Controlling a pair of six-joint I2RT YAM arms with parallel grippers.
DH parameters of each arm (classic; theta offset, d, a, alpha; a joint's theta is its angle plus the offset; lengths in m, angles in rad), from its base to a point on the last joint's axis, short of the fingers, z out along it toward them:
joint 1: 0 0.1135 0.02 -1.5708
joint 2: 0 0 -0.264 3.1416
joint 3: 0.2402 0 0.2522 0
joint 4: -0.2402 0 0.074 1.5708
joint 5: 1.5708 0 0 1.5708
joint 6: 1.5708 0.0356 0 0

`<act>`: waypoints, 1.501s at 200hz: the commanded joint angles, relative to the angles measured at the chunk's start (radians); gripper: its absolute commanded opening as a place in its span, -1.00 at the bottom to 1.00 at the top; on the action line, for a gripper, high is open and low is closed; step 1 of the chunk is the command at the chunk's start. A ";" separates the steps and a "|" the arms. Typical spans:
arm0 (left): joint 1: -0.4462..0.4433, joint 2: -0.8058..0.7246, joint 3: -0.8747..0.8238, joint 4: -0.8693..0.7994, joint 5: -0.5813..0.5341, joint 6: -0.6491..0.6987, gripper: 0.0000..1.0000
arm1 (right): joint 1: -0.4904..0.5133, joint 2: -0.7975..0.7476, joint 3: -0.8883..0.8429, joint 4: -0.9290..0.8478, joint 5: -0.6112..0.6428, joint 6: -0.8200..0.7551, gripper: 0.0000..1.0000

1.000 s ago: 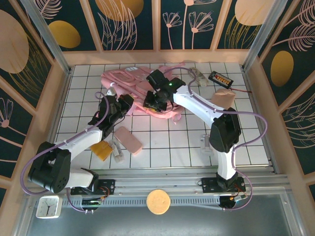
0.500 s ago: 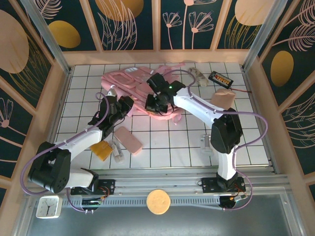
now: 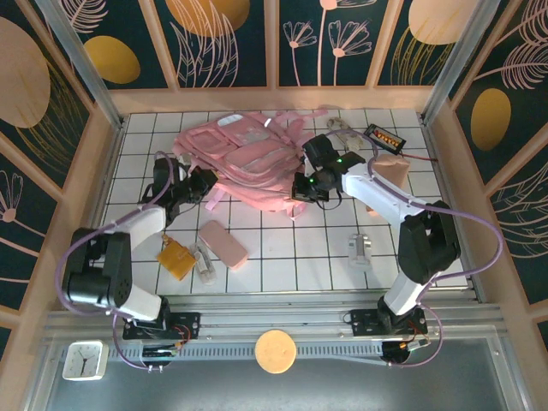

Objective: Pack the student bag

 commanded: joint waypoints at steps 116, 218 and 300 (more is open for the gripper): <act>-0.181 -0.163 -0.287 0.330 -0.052 -0.475 0.73 | 0.210 0.256 0.321 0.336 -0.306 0.251 -1.00; -0.182 0.050 -0.340 0.582 -0.096 -0.633 -0.85 | 0.241 0.239 0.355 0.148 -0.256 0.171 -1.00; -0.014 -0.058 -0.316 0.282 -0.016 -0.389 -1.00 | 0.084 0.126 0.275 -0.200 -0.129 -0.033 -1.00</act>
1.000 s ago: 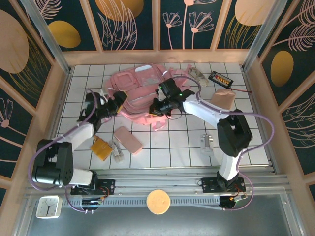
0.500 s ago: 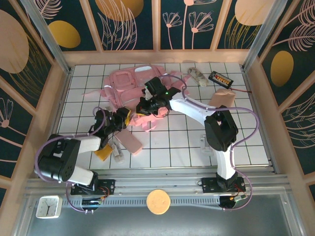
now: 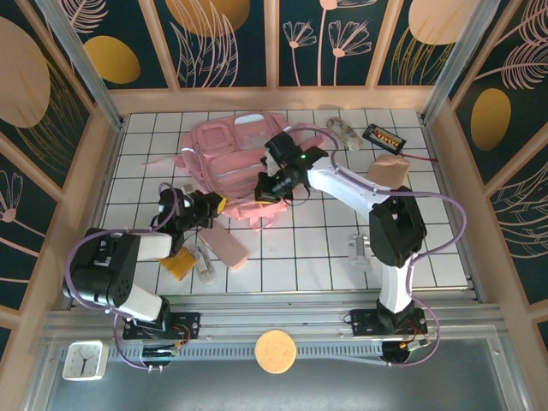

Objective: Pack the student bag

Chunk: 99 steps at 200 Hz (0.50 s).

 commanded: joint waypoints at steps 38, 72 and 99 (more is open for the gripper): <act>0.114 -0.100 0.043 -0.262 -0.057 0.186 -1.00 | -0.096 -0.053 0.016 -0.261 0.077 -0.191 -1.00; 0.138 -0.115 0.122 -0.390 0.048 0.310 -0.95 | -0.111 -0.075 -0.012 -0.188 0.002 -0.175 -1.00; 0.063 -0.217 0.111 -0.389 0.026 0.212 0.96 | -0.081 -0.051 0.076 -0.082 -0.120 -0.087 -1.00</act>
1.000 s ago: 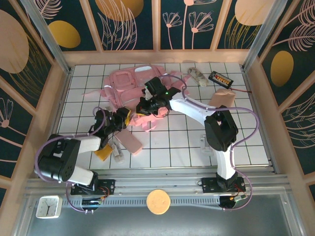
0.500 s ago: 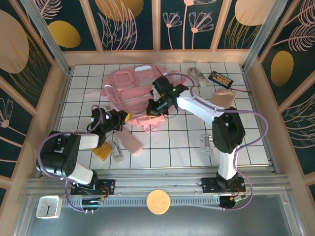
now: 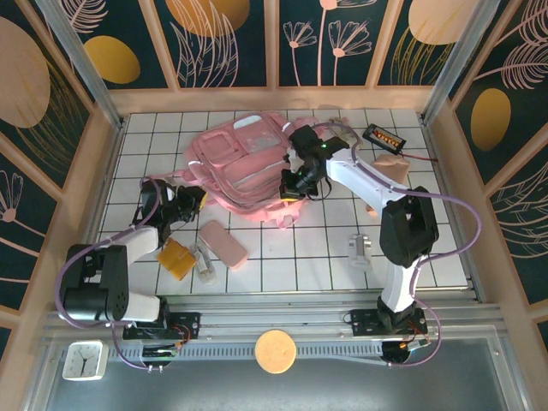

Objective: Pack the student bag

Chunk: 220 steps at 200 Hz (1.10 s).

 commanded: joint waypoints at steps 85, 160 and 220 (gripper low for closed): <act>-0.255 -0.290 -0.160 0.098 -0.201 -0.467 0.98 | 0.135 0.192 0.527 0.043 -0.222 0.119 -1.00; -0.256 -0.002 -0.119 0.387 -0.330 -0.513 0.95 | 0.225 0.142 0.392 0.129 -0.239 0.183 -1.00; -0.176 -0.051 -0.138 0.336 -0.316 -0.420 -0.79 | 0.182 0.047 0.214 0.136 -0.251 0.152 -1.00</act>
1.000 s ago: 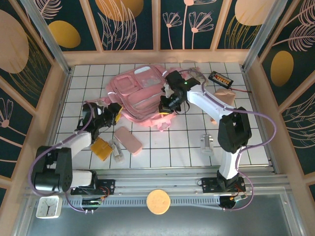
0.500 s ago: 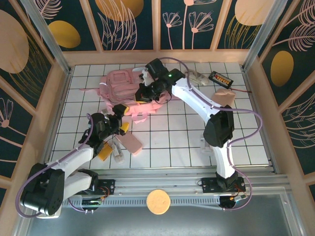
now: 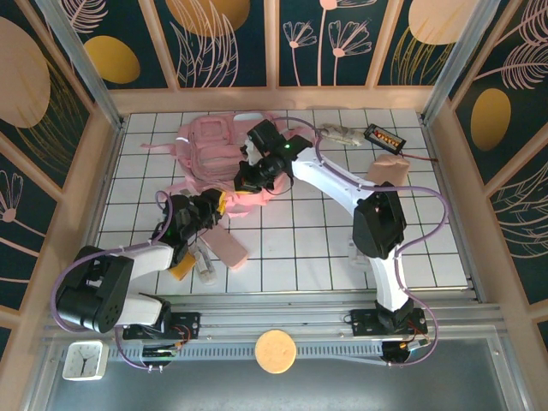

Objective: Pack the student bag

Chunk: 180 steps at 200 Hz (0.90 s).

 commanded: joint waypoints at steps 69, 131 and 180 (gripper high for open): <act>0.265 -0.120 0.068 -0.188 0.097 0.195 -1.00 | -0.138 -0.238 -0.333 -0.139 0.096 -0.426 -1.00; 0.281 -0.114 0.144 -0.289 0.193 0.276 -1.00 | -0.254 -0.162 -0.337 0.069 0.010 -0.458 -0.96; 0.282 -0.116 0.099 -0.265 0.231 0.278 -1.00 | -0.027 -0.046 -0.149 0.209 -0.228 -0.276 0.14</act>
